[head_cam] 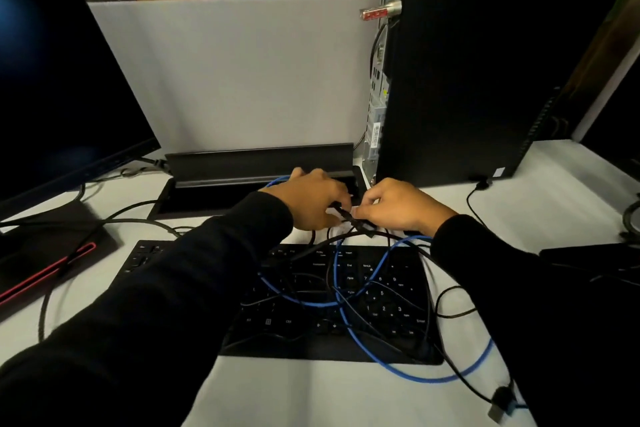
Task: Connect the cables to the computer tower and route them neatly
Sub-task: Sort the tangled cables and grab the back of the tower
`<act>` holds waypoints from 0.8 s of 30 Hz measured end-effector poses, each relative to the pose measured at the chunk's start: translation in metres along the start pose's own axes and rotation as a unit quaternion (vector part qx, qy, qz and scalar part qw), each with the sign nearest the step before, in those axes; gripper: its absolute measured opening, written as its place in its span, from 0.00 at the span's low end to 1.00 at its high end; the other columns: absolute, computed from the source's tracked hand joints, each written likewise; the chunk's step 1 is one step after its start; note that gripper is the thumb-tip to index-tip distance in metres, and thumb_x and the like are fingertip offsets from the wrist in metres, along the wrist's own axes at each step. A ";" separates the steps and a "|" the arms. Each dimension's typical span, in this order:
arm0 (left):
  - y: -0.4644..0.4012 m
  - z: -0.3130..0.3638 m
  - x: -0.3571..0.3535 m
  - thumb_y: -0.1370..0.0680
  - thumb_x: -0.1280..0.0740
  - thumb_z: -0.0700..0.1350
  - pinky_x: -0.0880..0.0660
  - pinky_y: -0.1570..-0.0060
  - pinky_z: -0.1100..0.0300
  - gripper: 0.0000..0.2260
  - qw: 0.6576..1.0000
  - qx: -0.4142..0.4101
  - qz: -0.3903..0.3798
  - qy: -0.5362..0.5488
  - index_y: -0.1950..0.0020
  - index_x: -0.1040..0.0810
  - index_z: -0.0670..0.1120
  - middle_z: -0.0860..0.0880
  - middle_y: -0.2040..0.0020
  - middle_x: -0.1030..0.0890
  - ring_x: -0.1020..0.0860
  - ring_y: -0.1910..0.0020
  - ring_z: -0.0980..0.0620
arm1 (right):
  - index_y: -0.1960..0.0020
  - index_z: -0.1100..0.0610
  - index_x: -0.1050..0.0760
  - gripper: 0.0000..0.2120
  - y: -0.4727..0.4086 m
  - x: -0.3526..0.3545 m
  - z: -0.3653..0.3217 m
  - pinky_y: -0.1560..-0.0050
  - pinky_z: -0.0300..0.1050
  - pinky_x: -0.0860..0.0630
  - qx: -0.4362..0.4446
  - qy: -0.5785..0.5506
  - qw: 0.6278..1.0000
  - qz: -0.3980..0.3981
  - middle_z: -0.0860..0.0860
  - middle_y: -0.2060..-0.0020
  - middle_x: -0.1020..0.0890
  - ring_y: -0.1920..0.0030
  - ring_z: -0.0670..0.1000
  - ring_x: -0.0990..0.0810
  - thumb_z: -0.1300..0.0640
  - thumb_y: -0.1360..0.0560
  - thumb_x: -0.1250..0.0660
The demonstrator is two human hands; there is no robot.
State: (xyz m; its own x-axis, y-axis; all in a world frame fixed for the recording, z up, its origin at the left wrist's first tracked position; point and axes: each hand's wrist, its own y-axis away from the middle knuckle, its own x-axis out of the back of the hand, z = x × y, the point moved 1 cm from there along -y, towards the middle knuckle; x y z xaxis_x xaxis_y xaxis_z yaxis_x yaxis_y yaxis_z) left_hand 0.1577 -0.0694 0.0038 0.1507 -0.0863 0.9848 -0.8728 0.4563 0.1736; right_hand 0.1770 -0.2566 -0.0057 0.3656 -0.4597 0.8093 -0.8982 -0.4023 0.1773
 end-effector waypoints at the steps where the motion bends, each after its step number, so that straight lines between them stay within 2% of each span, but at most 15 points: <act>1: -0.004 -0.001 -0.003 0.19 0.34 0.53 0.39 0.39 0.44 0.08 1.000 -0.007 0.024 -0.012 0.40 0.21 0.58 0.54 0.39 0.21 0.28 0.34 0.47 | 0.59 0.51 0.15 0.10 0.001 0.001 0.003 0.59 0.40 0.28 0.003 0.000 1.000 -0.002 0.45 0.59 0.16 0.55 0.44 0.20 0.45 0.25 0.27; 3: -0.011 -0.005 -0.008 0.17 0.36 0.53 0.36 0.44 0.48 0.05 0.997 -0.003 0.080 -0.016 0.44 0.23 0.55 0.53 0.48 0.19 0.23 0.43 0.47 | 0.57 0.50 0.16 0.07 0.005 0.004 0.008 0.61 0.40 0.29 0.011 -0.003 1.000 -0.009 0.43 0.63 0.19 0.60 0.43 0.22 0.47 0.27 0.25; 5: -0.015 -0.013 -0.009 0.16 0.40 0.51 0.32 0.52 0.51 0.04 0.992 0.012 0.125 0.017 0.45 0.27 0.54 0.51 0.52 0.21 0.22 0.52 0.44 | 0.51 0.51 0.17 0.08 0.009 0.008 0.013 0.61 0.40 0.29 0.006 -0.022 1.000 -0.004 0.42 0.65 0.21 0.62 0.44 0.22 0.49 0.28 0.25; 8: -0.015 -0.029 -0.007 0.15 0.43 0.48 0.31 0.61 0.50 0.04 0.973 0.049 0.198 0.106 0.49 0.37 0.54 0.49 0.58 0.24 0.23 0.59 0.41 | 0.37 0.50 0.20 0.23 0.010 0.011 0.021 0.51 0.42 0.26 -0.005 -0.011 1.000 -0.002 0.45 0.50 0.18 0.48 0.46 0.19 0.45 0.30 0.22; 10: -0.016 -0.038 -0.005 0.16 0.44 0.45 0.27 0.61 0.46 0.04 0.962 0.076 0.220 0.143 0.49 0.36 0.54 0.47 0.58 0.22 0.23 0.60 0.41 | 0.35 0.50 0.22 0.28 0.008 0.011 0.023 0.52 0.40 0.26 -0.008 -0.027 1.000 0.014 0.47 0.48 0.16 0.47 0.47 0.18 0.43 0.31 0.21; 12: -0.018 -0.041 -0.005 0.16 0.43 0.44 0.25 0.60 0.45 0.05 0.963 0.083 0.213 0.143 0.49 0.36 0.54 0.47 0.59 0.23 0.24 0.61 0.42 | 0.39 0.52 0.20 0.24 0.005 0.010 0.023 0.55 0.37 0.25 0.003 -0.064 0.996 0.068 0.47 0.53 0.15 0.51 0.46 0.17 0.44 0.31 0.20; 15: -0.023 -0.038 -0.009 0.15 0.43 0.45 0.29 0.63 0.49 0.06 0.976 0.081 0.170 0.108 0.50 0.37 0.54 0.48 0.61 0.26 0.25 0.62 0.41 | 0.52 0.54 0.20 0.13 0.003 0.012 0.016 0.60 0.36 0.25 0.017 -0.116 0.974 0.195 0.48 0.62 0.16 0.60 0.46 0.17 0.47 0.28 0.22; 18: -0.027 -0.035 -0.013 0.15 0.44 0.46 0.27 0.62 0.47 0.04 0.977 0.081 0.164 0.105 0.49 0.37 0.52 0.47 0.58 0.24 0.25 0.62 0.41 | 0.56 0.55 0.22 0.08 -0.002 0.015 0.014 0.63 0.32 0.27 0.049 -0.130 0.946 0.294 0.50 0.66 0.18 0.65 0.45 0.19 0.53 0.24 0.24; 21: -0.034 -0.034 -0.017 0.14 0.46 0.48 0.29 0.61 0.49 0.06 0.963 0.074 0.204 0.158 0.48 0.35 0.48 0.49 0.61 0.25 0.26 0.63 0.45 | 0.52 0.55 0.22 0.04 -0.004 0.022 0.013 0.64 0.31 0.27 0.103 -0.147 0.918 0.354 0.50 0.61 0.19 0.65 0.44 0.22 0.60 0.23 0.28; 24: -0.042 -0.032 -0.022 0.14 0.46 0.52 0.29 0.58 0.48 0.08 0.952 0.061 0.209 0.215 0.47 0.34 0.49 0.49 0.61 0.25 0.27 0.61 0.47 | 0.42 0.54 0.23 0.10 -0.005 0.034 0.008 0.53 0.36 0.26 0.168 -0.089 0.895 0.403 0.50 0.47 0.24 0.53 0.43 0.25 0.59 0.23 0.29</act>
State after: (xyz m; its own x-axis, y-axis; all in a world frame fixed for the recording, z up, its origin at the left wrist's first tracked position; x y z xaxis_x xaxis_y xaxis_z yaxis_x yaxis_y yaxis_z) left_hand 0.2064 -0.0581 -0.0245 -0.0683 0.4622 0.8841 -0.9418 0.2624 -0.2099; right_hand 0.1958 -0.2764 0.0161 -0.3080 -0.8149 0.4910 -0.7751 -0.0843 -0.6262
